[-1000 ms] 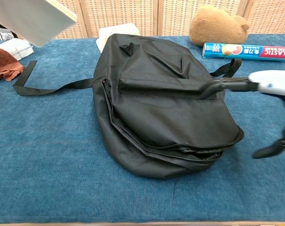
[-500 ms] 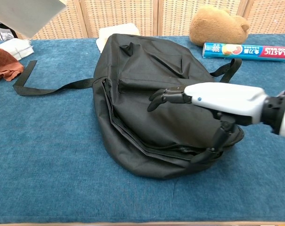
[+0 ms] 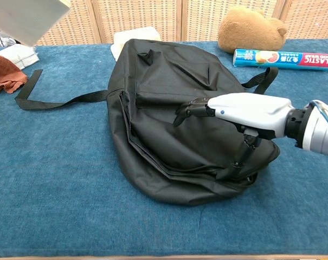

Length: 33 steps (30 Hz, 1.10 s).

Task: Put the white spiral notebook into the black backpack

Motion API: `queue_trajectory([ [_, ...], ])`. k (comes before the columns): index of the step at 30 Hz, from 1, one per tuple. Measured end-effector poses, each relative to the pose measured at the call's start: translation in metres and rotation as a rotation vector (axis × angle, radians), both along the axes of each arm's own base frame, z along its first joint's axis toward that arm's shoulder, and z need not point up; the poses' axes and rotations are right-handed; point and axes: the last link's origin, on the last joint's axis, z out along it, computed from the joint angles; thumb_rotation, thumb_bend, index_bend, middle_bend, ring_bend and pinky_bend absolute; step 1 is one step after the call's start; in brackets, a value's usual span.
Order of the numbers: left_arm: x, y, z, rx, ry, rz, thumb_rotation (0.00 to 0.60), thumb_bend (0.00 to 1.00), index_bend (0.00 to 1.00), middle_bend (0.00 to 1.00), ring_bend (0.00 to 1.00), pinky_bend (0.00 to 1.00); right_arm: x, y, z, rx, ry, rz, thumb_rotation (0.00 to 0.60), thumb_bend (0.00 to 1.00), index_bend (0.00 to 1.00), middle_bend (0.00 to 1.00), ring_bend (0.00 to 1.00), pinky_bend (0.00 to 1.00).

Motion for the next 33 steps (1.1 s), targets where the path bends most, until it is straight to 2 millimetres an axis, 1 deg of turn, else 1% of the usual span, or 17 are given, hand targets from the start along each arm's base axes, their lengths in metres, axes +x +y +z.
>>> queue_trajectory([
  [2, -0.001, 0.000, 0.000, 0.000, 0.002, 0.000, 0.600, 0.61, 0.72, 0.66, 0.49, 0.60, -0.001, -0.002, 0.001, -0.011, 0.007, -0.008, 0.600, 0.04, 0.18, 0.09, 0.03, 0.00],
  [5, -0.001, -0.001, 0.000, -0.001, 0.006, -0.003, 0.600, 0.61, 0.72, 0.66, 0.49, 0.60, -0.003, -0.004, 0.003, -0.024, 0.024, -0.013, 0.600, 0.08, 0.17, 0.09, 0.03, 0.00],
  [7, -0.001, -0.001, 0.000, -0.001, 0.002, -0.005, 0.600, 0.61, 0.72, 0.66, 0.49, 0.60, -0.005, -0.005, 0.004, -0.034, 0.043, -0.005, 0.600, 0.13, 0.16, 0.09, 0.03, 0.00],
  [9, -0.001, -0.001, 0.000, -0.001, -0.002, -0.007, 0.600, 0.61, 0.72, 0.66, 0.49, 0.60, -0.007, -0.006, 0.004, -0.045, 0.066, 0.006, 0.600, 0.21, 0.16, 0.09, 0.03, 0.00],
  [10, -0.001, -0.002, 0.001, -0.001, -0.004, -0.008, 0.600, 0.60, 0.72, 0.66, 0.49, 0.60, -0.009, -0.006, 0.004, -0.055, 0.085, 0.016, 0.600, 0.26, 0.18, 0.11, 0.05, 0.01],
  [11, -0.001, -0.002, 0.001, -0.001, -0.005, -0.010, 0.600, 0.60, 0.72, 0.66, 0.49, 0.60, -0.010, -0.006, 0.004, -0.062, 0.100, 0.025, 0.600, 0.33, 0.21, 0.14, 0.09, 0.05],
  [12, -0.001, -0.002, 0.001, -0.001, -0.006, -0.012, 0.600, 0.60, 0.72, 0.66, 0.49, 0.60, -0.011, -0.006, 0.004, -0.071, 0.116, 0.033, 0.600, 0.39, 0.25, 0.19, 0.14, 0.12],
  [13, -0.001, -0.003, 0.002, 0.000, -0.006, -0.014, 0.600, 0.60, 0.72, 0.66, 0.49, 0.60, -0.013, -0.006, 0.004, -0.083, 0.137, 0.044, 0.600, 0.43, 0.28, 0.22, 0.18, 0.17],
  [15, -0.001, -0.004, 0.003, 0.002, -0.008, -0.018, 0.600, 0.60, 0.72, 0.66, 0.49, 0.60, -0.016, -0.006, 0.005, -0.105, 0.162, 0.058, 0.600, 0.53, 0.38, 0.33, 0.30, 0.32],
  [16, -0.001, -0.004, 0.004, 0.003, -0.010, -0.019, 0.600, 0.60, 0.72, 0.66, 0.49, 0.60, -0.018, -0.005, 0.006, -0.121, 0.173, 0.064, 0.600, 0.56, 0.41, 0.36, 0.33, 0.37],
  [18, -0.001, -0.005, 0.005, 0.003, -0.014, -0.019, 0.600, 0.60, 0.72, 0.66, 0.49, 0.60, -0.020, -0.005, 0.007, -0.139, 0.178, 0.062, 0.600, 0.68, 0.49, 0.44, 0.41, 0.48],
  [20, -0.002, -0.006, 0.005, 0.002, -0.018, -0.019, 0.600, 0.60, 0.72, 0.66, 0.49, 0.60, -0.024, -0.003, 0.008, -0.141, 0.179, 0.053, 0.600, 0.73, 0.54, 0.49, 0.46, 0.54],
  [21, -0.002, -0.006, 0.005, 0.000, -0.019, -0.019, 0.600, 0.60, 0.72, 0.66, 0.49, 0.60, -0.025, -0.002, 0.008, -0.139, 0.178, 0.050, 0.600, 0.74, 0.56, 0.52, 0.48, 0.57],
  [24, -0.004, -0.008, 0.004, -0.003, -0.019, -0.017, 0.600, 0.60, 0.72, 0.66, 0.49, 0.60, -0.026, 0.001, 0.009, -0.130, 0.167, 0.042, 0.600, 0.76, 0.59, 0.55, 0.51, 0.62],
  [28, -0.005, -0.010, 0.002, -0.009, -0.023, -0.022, 0.600, 0.60, 0.72, 0.66, 0.49, 0.60, -0.026, 0.002, 0.012, -0.127, 0.143, 0.040, 0.600, 0.76, 0.59, 0.55, 0.51, 0.62],
  [33, -0.005, -0.013, -0.001, -0.022, -0.040, -0.038, 0.600, 0.60, 0.74, 0.67, 0.50, 0.60, -0.025, -0.001, 0.015, -0.127, 0.106, 0.023, 0.600, 0.76, 0.59, 0.55, 0.51, 0.62],
])
